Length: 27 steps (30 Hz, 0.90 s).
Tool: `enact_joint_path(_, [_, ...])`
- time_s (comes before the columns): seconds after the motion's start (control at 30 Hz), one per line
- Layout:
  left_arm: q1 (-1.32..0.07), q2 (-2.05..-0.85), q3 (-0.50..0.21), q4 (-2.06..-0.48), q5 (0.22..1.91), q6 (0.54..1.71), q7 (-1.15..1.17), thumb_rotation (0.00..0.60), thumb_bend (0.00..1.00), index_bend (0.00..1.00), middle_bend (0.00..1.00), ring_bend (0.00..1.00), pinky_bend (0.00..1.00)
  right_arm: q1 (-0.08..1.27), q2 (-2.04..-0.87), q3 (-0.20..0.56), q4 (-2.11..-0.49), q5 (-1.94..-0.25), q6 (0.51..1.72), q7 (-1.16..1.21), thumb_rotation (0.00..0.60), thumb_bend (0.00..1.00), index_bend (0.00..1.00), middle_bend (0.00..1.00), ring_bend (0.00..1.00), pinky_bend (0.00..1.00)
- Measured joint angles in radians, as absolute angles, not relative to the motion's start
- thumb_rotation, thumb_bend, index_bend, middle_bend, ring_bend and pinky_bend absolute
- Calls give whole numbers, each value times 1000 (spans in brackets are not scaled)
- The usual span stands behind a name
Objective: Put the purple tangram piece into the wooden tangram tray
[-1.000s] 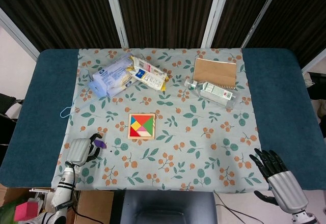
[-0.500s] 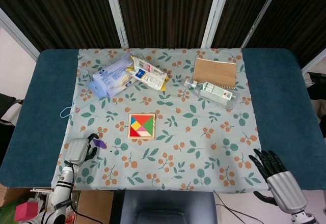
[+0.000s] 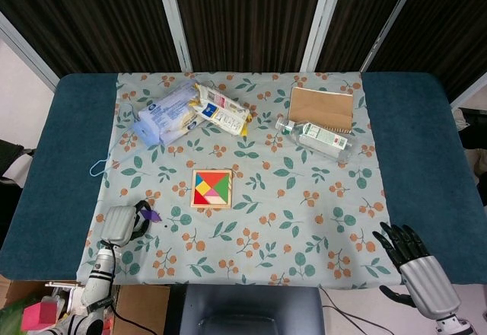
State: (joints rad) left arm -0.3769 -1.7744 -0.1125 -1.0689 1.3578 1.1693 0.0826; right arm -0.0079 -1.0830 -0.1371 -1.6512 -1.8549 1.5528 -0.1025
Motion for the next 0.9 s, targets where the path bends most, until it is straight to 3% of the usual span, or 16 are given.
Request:
enact_joint_path(0.27, [-373,-1779,-144,-1142,1330,1204,110,600,373,648,1000,1000,1000,-5,-1085,-139,-1653,-1857,1547,-106,600,160,0,0,0,0])
enact_joint_path(0.57, [-407,-1796,-227,-1404,1214,1225,369,600,374,649,1000,1000,1000,-1,-1075,-141,-1654,-1859,1547,-76,600,160,0,0,0,0])
enact_joint_path(0.73, [-473,-1854,-291,-1490,1100,1235,588,600,373,647,1000,1000,1000,4,-1060,-143,-1648,-1864,1554,-37,600,160,0,0,0,0])
enact_joint_path(0.9, [-576,-1974,-358,-1477,985,1250,749,600,374,646,1000,1000,1000,6,-1045,-149,-1635,-1872,1567,5,600,160,0,0,0,0])
